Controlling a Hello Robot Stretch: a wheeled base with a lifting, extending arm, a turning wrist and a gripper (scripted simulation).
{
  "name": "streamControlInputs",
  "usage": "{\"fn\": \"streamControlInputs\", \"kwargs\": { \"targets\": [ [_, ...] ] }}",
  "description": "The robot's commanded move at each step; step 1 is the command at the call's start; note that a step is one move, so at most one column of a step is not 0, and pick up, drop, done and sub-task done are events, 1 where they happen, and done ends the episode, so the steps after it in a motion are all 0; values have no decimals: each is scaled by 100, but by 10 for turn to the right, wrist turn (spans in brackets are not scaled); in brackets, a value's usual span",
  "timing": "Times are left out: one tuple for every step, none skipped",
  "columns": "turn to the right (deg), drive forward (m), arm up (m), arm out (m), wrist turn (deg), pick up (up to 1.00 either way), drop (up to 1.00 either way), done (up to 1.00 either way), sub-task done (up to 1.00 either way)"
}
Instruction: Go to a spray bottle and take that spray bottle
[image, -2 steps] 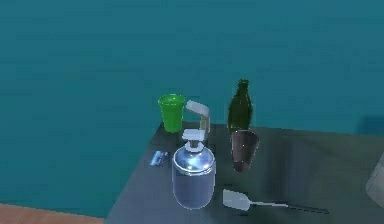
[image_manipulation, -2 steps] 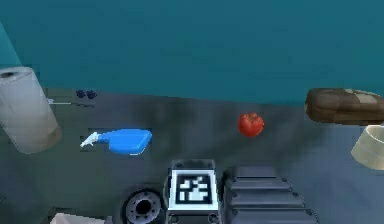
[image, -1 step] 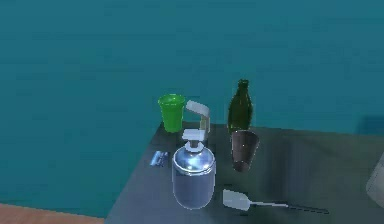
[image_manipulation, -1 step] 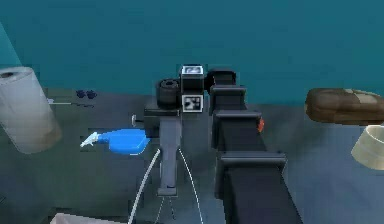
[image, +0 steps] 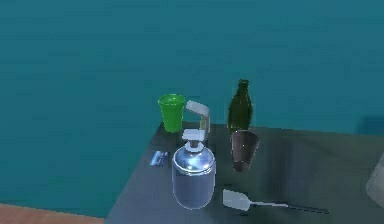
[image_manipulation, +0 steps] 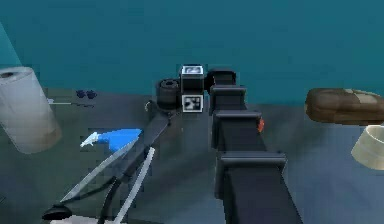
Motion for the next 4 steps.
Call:
{"fn": "streamControlInputs", "kwargs": {
  "targets": [
    [0, 0, 0, 0, 450, 0, 0, 0, 0],
    [0, 0, 0, 0, 450, 0, 0, 0, 0],
    [0, 0, 0, 0, 30, 0, 0, 0, 0],
    [0, 0, -12, 0, 0, 0, 0, 0, 0]
  ]
}}
